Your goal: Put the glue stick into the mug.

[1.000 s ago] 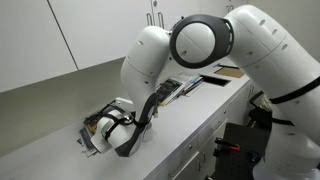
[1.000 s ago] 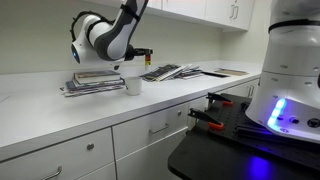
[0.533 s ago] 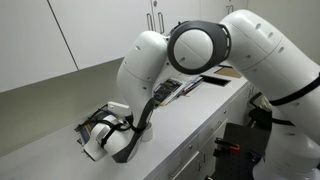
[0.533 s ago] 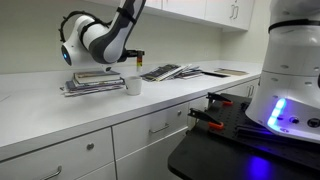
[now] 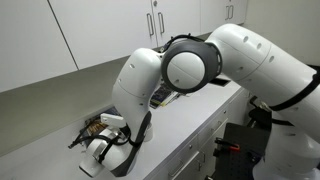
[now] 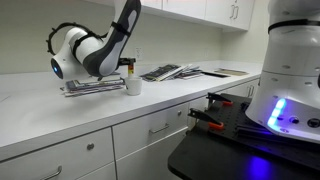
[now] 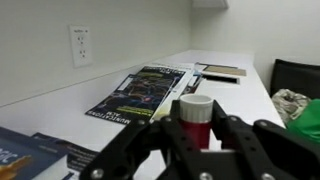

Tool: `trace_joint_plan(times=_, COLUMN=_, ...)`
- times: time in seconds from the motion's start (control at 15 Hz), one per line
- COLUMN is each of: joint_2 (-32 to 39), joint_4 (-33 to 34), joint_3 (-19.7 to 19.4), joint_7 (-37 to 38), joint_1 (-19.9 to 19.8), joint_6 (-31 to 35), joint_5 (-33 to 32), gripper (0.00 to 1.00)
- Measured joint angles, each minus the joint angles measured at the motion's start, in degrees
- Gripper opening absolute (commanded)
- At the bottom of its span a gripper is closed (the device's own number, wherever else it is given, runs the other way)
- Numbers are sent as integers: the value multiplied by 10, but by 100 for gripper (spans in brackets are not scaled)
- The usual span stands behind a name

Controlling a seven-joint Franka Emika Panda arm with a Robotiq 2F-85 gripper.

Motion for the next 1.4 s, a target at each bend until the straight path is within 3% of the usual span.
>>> trace_joint_plan(times=0.2, joint_2=21, joint_4=7, joint_3=0, joint_7=0, joint_1=2, joint_6=1, joint_5=0, gripper=9)
trace_joint_plan(times=0.27, joint_2=26, joint_4=10, joint_3=0, joint_7=0, joint_1=3, joint_6=1, joint_5=0, gripper=59)
trace_joint_plan(times=0.33, joint_2=30, joint_4=12, joint_3=0, joint_7=0, joint_1=3, joint_6=1, joint_5=0, gripper=59)
trace_joint_plan(times=0.67, joint_2=30, joint_4=19, joint_3=-1, joint_7=-3, joint_1=4, joint_6=0, joint_5=0, gripper=95)
trace_joint_plan(times=0.73, joint_2=27, joint_4=20, joint_3=-1, joint_7=-5, joint_1=5, joint_6=0, joint_5=0, gripper=100)
trace_joint_plan(times=1.4, joint_2=-45, joint_4=-7, joint_3=3, joint_7=-34, joint_1=11, joint_6=-1, joint_5=2, gripper=100)
